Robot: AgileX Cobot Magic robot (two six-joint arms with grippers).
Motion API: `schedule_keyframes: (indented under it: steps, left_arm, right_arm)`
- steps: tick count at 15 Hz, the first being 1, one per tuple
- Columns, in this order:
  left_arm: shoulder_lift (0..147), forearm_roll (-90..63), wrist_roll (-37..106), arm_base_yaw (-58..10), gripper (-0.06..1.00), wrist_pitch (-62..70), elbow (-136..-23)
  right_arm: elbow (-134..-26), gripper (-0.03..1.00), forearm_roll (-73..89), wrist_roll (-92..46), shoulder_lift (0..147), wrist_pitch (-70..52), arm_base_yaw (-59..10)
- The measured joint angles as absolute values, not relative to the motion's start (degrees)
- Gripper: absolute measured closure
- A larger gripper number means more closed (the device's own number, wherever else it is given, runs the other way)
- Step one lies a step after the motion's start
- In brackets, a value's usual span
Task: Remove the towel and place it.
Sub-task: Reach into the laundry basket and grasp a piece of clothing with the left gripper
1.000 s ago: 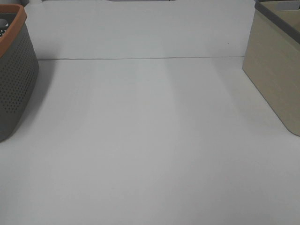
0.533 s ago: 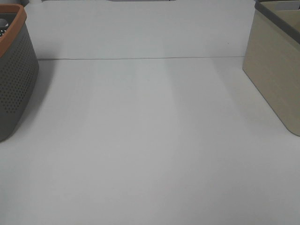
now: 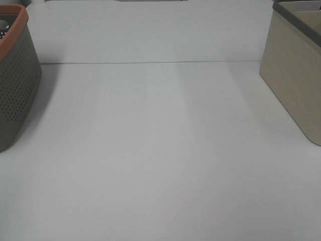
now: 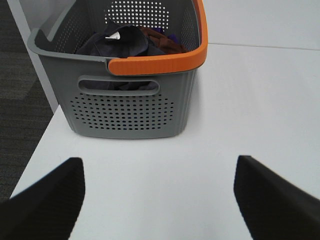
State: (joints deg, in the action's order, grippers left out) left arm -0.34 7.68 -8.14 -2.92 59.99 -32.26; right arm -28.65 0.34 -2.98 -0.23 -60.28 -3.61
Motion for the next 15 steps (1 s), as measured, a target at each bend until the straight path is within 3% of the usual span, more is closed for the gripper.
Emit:
schedule_keyframes:
  steps: [8, 15]
  left_arm:
    - [1.2, 8.7, -8.1, -2.9, 0.22, 58.1, -32.8]
    - [22.0, 10.1, -7.9, -2.9, 0.2, 56.0, -41.7]
  right_arm:
    - [-28.6, 0.35, 0.3, -3.0, -0.2, -60.3, -3.6]
    - [-28.6, 0.35, 0.3, -3.0, -0.2, -60.3, -3.6]
